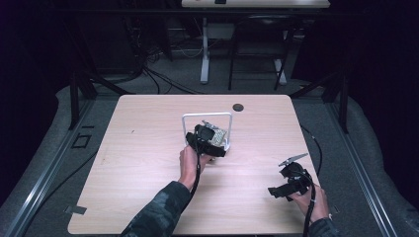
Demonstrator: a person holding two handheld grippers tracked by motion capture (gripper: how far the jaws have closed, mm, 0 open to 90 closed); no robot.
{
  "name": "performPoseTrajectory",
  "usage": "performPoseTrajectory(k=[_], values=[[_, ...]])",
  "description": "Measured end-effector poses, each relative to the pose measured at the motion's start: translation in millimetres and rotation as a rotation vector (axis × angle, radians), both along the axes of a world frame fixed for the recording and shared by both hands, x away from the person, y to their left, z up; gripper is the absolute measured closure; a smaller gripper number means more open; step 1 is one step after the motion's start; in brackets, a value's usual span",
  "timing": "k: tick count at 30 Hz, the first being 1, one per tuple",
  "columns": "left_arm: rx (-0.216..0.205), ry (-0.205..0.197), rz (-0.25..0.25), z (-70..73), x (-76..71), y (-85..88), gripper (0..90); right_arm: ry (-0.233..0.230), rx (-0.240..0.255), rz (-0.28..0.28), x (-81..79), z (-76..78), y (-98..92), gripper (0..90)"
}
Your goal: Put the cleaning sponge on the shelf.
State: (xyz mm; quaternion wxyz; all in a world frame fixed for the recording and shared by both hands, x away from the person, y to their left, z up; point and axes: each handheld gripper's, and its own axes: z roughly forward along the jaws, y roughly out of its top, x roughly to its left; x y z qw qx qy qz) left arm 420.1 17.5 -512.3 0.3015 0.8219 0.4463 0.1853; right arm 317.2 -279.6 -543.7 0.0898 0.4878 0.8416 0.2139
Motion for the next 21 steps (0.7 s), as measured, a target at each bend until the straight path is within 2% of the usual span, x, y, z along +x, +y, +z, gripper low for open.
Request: performPoseTrajectory(k=[7,15,21], values=[[0.0,0.04,-0.045,1.9,-11.0,10.2,4.8,0.001,-0.001,0.0,-0.6,0.2,1.3,4.4],[-0.001,0.054,-0.072,7.4,-20.0,26.7,4.8,0.008,-0.002,-0.002,0.0,-0.8,1.2,4.4],[-0.014,0.064,-0.073,13.7,-23.8,44.6,4.4,0.008,-0.007,0.002,0.0,-1.0,0.7,4.7]])
